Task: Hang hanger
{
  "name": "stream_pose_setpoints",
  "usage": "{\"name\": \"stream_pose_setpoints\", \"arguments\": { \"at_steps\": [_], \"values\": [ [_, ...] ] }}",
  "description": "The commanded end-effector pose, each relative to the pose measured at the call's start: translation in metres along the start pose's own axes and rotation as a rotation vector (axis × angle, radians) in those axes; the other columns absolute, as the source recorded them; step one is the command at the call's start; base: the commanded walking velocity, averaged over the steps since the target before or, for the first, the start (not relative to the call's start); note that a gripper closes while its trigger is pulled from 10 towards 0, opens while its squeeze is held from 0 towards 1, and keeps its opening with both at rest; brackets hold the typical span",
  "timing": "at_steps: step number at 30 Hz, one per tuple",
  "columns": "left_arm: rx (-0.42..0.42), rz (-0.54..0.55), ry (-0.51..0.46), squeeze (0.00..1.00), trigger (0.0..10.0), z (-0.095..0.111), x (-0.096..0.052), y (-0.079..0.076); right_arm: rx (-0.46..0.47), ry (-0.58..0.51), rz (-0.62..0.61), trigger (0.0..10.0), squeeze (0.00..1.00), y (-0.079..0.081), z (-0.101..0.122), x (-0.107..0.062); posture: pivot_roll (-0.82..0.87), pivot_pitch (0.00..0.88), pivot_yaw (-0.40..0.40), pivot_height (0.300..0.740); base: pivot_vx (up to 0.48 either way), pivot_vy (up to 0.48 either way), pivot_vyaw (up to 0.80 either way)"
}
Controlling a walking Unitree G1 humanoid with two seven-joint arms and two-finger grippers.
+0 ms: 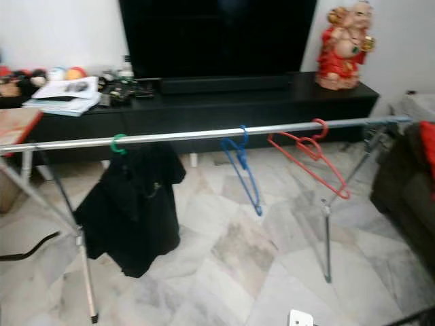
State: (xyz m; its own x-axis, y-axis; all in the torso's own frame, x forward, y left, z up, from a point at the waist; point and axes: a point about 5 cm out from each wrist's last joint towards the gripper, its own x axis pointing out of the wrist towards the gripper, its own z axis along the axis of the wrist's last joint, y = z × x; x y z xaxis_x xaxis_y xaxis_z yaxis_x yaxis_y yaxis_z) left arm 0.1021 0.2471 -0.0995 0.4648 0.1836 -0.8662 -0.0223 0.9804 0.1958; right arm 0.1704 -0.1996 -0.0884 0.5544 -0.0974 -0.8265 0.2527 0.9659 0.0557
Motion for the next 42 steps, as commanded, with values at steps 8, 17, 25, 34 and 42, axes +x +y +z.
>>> {"name": "stream_pose_setpoints", "arguments": {
  "at_steps": [8,17,25,34,42],
  "values": [
    [0.013,0.009,0.007,0.0,10.0,0.002,0.001,0.004,0.015,0.011,-0.013,10.0,0.0,-0.005,-0.009,-0.002,0.14,0.0,0.029,0.74,0.0,0.0,-0.76],
    [0.028,0.023,0.0,0.0,10.0,0.006,0.001,0.005,0.022,0.013,-0.011,10.0,0.0,-0.001,-0.007,-0.001,0.15,0.0,0.023,0.74,0.0,-0.029,-0.76],
    [0.042,0.021,0.022,0.0,10.0,0.004,0.002,0.003,0.015,-0.006,-0.011,10.0,0.0,0.005,0.005,0.001,0.14,0.0,0.016,0.74,0.0,-0.24,-0.75],
    [0.037,0.014,0.033,0.0,10.0,0.003,0.002,0.001,0.022,0.0,-0.029,10.0,0.0,0.001,0.005,0.001,0.12,0.0,0.013,0.74,0.0,0.0,-0.74],
    [0.024,0.015,0.04,0.0,10.0,-0.001,0.001,0.001,0.023,0.002,-0.035,10.0,0.0,0.0,0.004,0.001,0.12,0.0,0.006,0.74,0.0,0.0,-0.74]
  ]
}}
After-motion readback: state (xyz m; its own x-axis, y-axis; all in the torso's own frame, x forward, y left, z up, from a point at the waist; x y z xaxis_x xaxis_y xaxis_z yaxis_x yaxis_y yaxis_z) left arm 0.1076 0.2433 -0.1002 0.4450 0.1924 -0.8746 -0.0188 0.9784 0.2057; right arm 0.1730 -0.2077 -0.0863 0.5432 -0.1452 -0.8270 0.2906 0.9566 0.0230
